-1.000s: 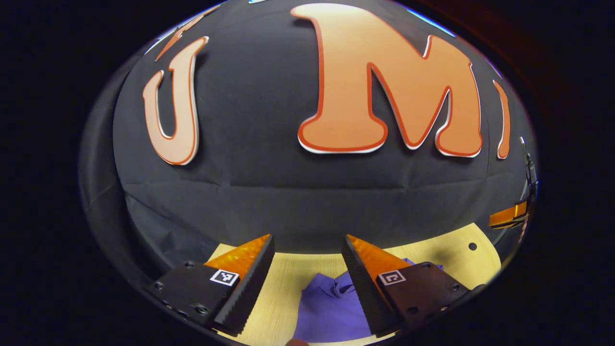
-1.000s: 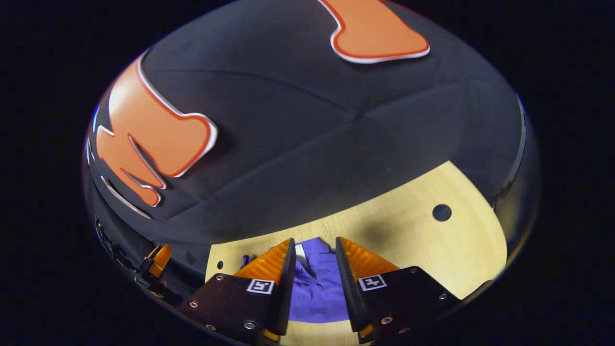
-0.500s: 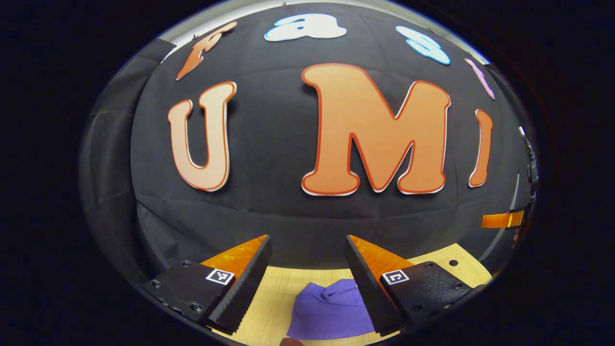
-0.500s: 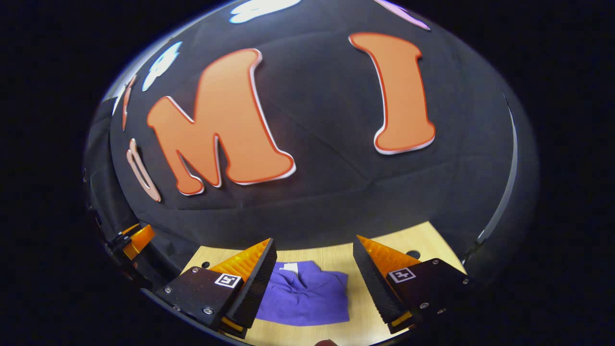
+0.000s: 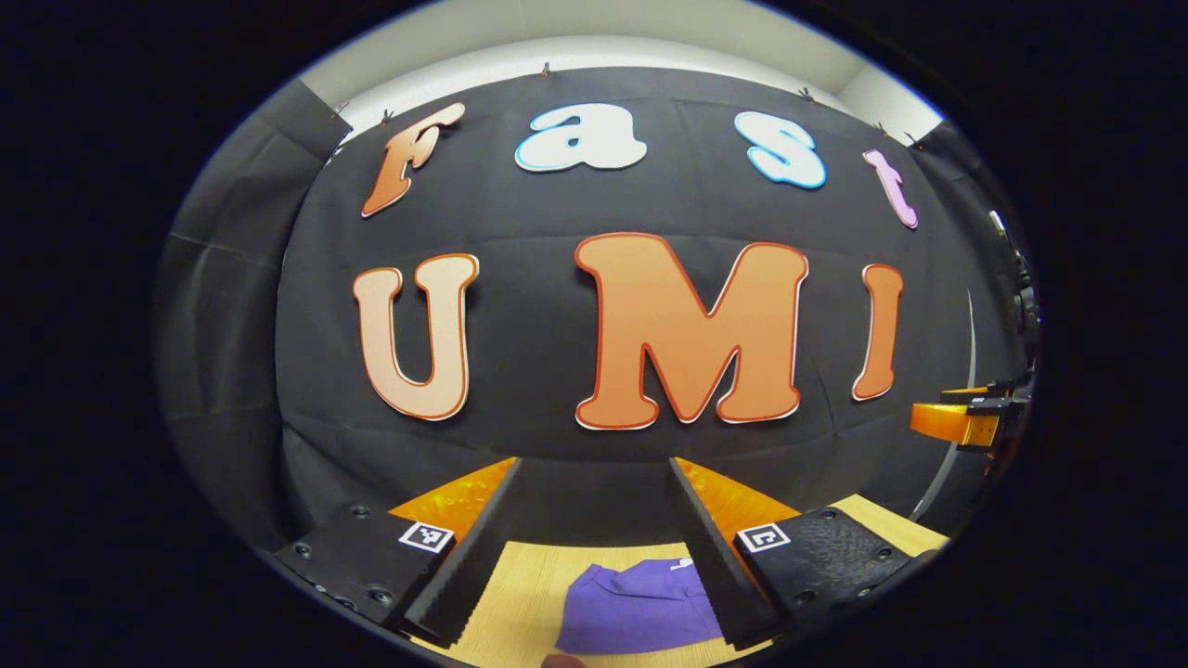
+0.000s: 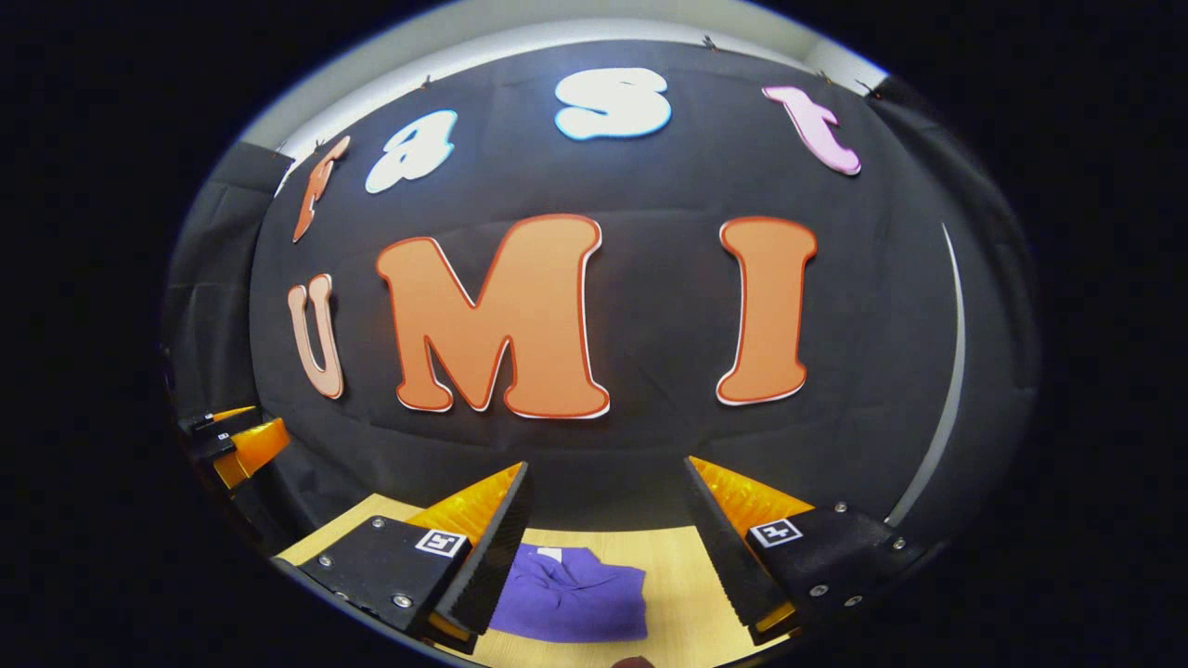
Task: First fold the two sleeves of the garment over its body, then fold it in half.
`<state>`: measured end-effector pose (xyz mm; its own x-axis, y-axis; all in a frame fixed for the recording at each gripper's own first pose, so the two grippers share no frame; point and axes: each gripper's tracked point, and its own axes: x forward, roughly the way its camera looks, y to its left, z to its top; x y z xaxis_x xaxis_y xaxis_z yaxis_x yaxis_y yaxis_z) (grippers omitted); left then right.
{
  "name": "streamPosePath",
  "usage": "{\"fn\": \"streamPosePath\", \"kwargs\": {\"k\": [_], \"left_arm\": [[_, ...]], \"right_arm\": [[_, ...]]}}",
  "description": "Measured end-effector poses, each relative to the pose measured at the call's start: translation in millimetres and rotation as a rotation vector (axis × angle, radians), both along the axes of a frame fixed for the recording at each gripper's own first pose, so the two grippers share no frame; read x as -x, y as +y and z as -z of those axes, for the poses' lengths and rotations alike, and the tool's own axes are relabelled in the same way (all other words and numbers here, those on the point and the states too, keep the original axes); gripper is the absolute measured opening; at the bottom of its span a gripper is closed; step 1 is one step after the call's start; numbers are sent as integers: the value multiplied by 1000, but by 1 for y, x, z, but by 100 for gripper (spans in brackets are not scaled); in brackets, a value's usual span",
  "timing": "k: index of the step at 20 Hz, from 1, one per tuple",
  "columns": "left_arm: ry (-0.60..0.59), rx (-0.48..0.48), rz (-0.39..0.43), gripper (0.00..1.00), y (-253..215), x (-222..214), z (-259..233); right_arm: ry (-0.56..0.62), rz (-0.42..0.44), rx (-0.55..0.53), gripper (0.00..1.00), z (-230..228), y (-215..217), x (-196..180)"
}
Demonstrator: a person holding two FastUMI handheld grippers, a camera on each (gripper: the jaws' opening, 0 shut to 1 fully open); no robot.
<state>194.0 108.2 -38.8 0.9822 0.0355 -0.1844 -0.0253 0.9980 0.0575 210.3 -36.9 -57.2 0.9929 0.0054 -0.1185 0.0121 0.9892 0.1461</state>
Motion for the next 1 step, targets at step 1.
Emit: {"fn": "streamPosePath", "kwargs": {"k": [1], "left_arm": [[-31, 0, 3, 95, -1, 8, -5]], "right_arm": [[-22, 2, 19, 95, -3, 4, 9]]}}
